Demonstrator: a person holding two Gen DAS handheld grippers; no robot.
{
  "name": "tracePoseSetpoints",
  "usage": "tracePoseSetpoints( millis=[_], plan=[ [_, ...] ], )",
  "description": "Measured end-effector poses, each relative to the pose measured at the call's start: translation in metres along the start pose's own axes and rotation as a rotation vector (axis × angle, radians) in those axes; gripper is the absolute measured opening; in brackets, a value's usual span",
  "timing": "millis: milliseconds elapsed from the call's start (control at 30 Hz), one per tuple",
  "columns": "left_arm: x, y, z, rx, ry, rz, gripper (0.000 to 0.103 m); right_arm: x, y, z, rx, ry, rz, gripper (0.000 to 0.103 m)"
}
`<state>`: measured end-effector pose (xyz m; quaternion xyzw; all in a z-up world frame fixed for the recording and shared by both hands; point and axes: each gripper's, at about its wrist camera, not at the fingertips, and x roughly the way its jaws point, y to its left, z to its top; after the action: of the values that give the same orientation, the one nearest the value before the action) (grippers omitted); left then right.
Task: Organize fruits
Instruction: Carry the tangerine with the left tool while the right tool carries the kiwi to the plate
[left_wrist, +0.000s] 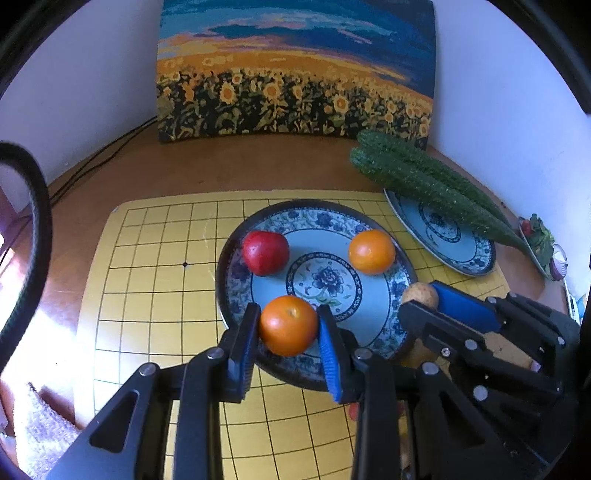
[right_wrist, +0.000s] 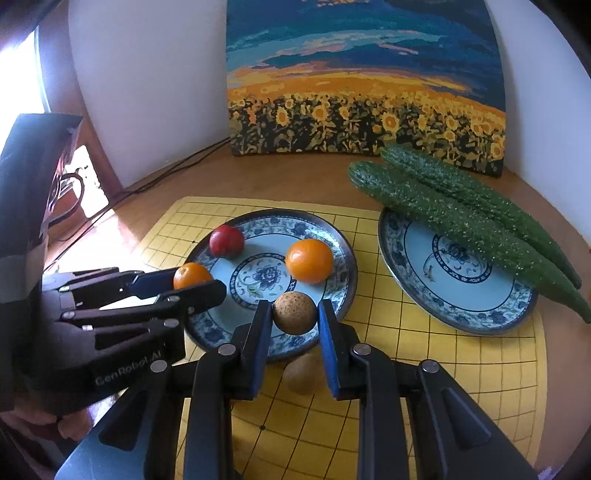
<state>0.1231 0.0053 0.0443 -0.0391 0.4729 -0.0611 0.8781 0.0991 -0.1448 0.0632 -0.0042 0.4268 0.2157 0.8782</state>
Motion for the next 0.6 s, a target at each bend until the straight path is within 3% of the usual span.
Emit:
tracePoseSetpoints(
  millis=[600],
  plan=[
    [0.004,-0.004,0.003,0.011,0.01,0.02,0.032,0.013,-0.003,0.0,-0.018,0.021,-0.005,0.026]
  ],
)
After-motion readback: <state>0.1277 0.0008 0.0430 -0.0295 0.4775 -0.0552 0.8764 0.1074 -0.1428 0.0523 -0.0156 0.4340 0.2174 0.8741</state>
